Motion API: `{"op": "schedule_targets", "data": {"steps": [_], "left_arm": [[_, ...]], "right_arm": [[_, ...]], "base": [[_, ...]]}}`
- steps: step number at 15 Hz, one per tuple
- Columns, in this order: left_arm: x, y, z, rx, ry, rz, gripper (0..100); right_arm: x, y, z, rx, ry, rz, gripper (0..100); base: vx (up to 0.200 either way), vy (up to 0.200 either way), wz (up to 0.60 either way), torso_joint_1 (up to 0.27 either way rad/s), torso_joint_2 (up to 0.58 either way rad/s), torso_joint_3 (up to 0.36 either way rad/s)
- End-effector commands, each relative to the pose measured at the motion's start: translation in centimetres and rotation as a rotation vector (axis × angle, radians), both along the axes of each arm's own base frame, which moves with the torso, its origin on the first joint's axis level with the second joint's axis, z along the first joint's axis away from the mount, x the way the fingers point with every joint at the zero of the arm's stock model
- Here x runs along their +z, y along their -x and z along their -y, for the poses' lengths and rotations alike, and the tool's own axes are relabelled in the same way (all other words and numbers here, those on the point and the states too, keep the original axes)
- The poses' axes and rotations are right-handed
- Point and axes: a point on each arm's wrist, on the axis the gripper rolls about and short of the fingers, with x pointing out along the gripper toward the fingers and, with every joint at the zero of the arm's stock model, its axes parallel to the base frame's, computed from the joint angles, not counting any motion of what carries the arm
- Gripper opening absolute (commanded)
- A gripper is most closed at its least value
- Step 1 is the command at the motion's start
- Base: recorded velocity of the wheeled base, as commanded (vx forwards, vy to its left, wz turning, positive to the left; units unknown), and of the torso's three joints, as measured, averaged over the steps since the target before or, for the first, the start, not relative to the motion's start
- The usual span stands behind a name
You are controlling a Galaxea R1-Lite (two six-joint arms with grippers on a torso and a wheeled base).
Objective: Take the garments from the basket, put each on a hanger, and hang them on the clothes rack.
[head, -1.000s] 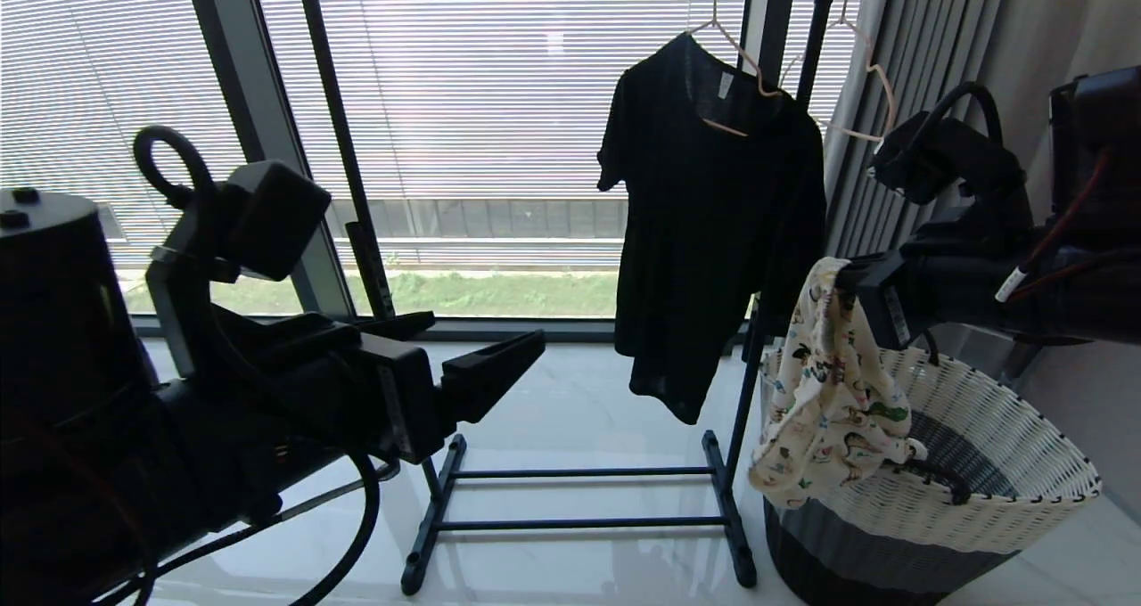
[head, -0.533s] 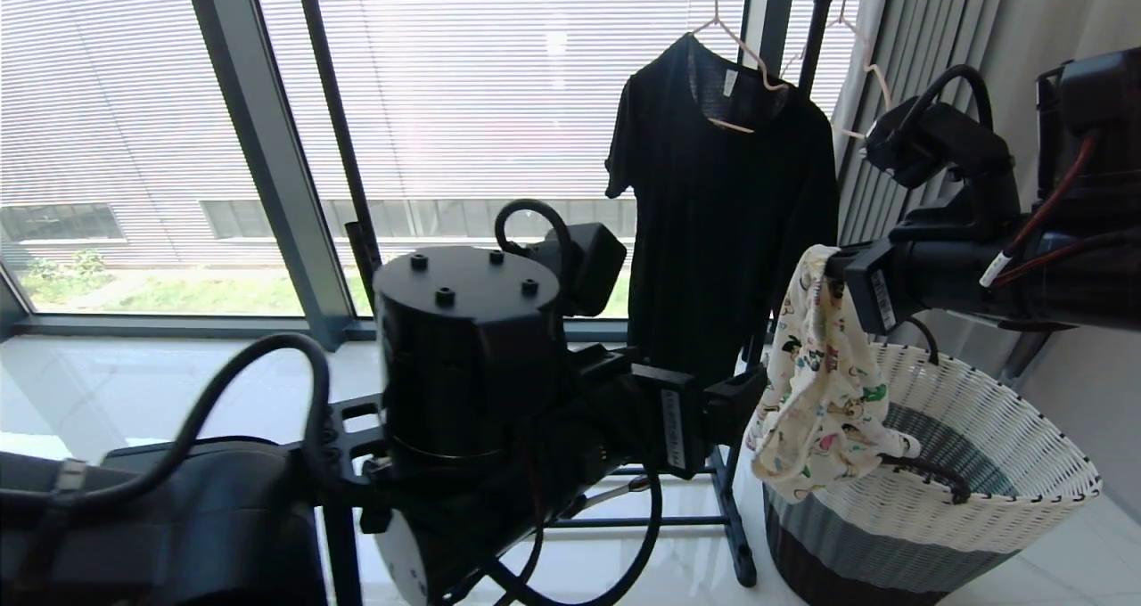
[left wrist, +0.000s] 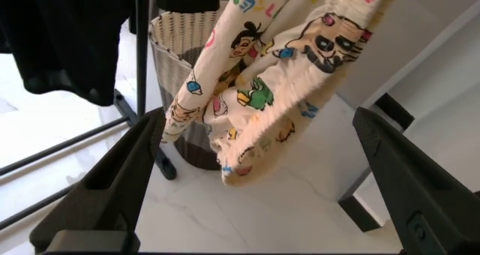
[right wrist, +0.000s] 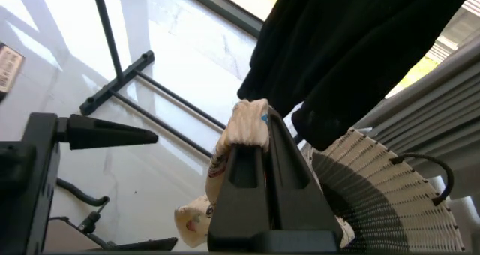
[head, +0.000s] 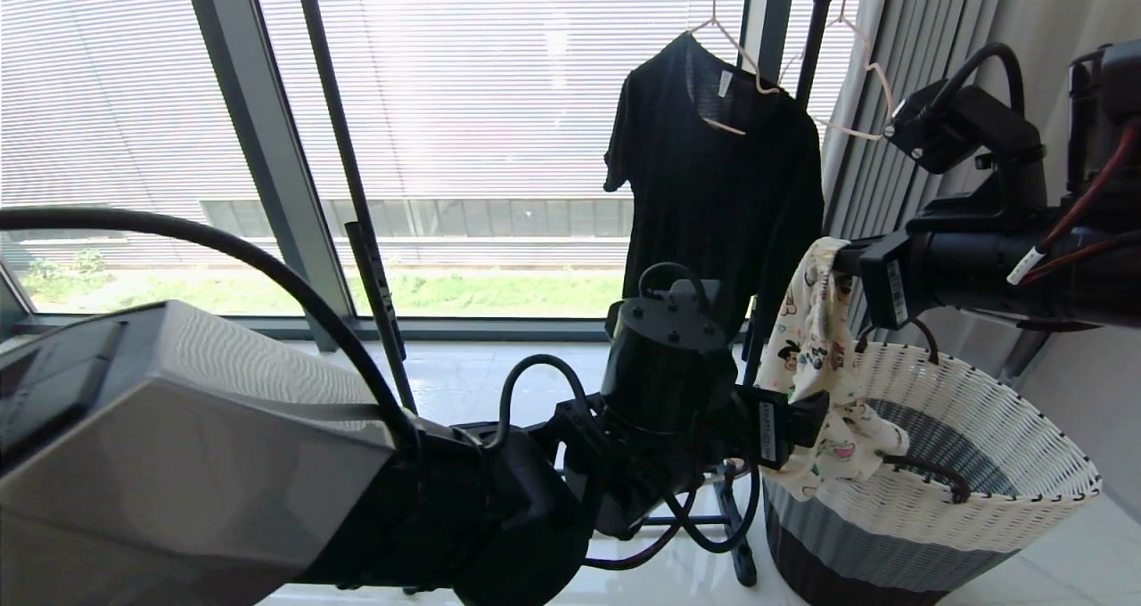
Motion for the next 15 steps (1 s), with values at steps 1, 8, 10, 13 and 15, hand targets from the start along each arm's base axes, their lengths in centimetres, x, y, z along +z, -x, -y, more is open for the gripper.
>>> {"op": "schedule_targets", "data": {"steps": [1, 8, 10, 13, 15], "left_arm": [[-3.9, -2.4, 1.2, 0.027, -0.055, -0.041, 100], [-10.9, -4.5, -0.3, 0.154, -0.273, -0.067, 100], [-10.3, -3.3, -1.5, 0.152, -0.290, -0.082, 0], [-8.9, -1.7, -3.4, 0.160, -0.255, -0.051, 0], [-7.3, -0.1, -5.3, 0.191, -0.234, 0.029, 0]], "right_arm": [[0.4, 0.4, 0.3, 0.000, -0.009, 0.014, 0], [0.7, 0.7, 0.5, 0.000, -0.018, 0.020, 0], [0.6, 0.6, 0.4, 0.003, -0.017, 0.017, 0], [0.5, 0.7, -0.2, 0.043, -0.017, 0.007, 0], [0.1, 0.5, -0.4, 0.047, -0.010, -0.007, 0]], "base": [[0.000, 0.000, 0.00, 0.000, 0.00, 0.000], [0.000, 0.000, 0.00, 0.000, 0.00, 0.000], [0.000, 0.000, 0.00, 0.000, 0.00, 0.000], [0.000, 0.000, 0.00, 0.000, 0.00, 0.000], [0.000, 0.000, 0.00, 0.000, 0.00, 0.000]]}}
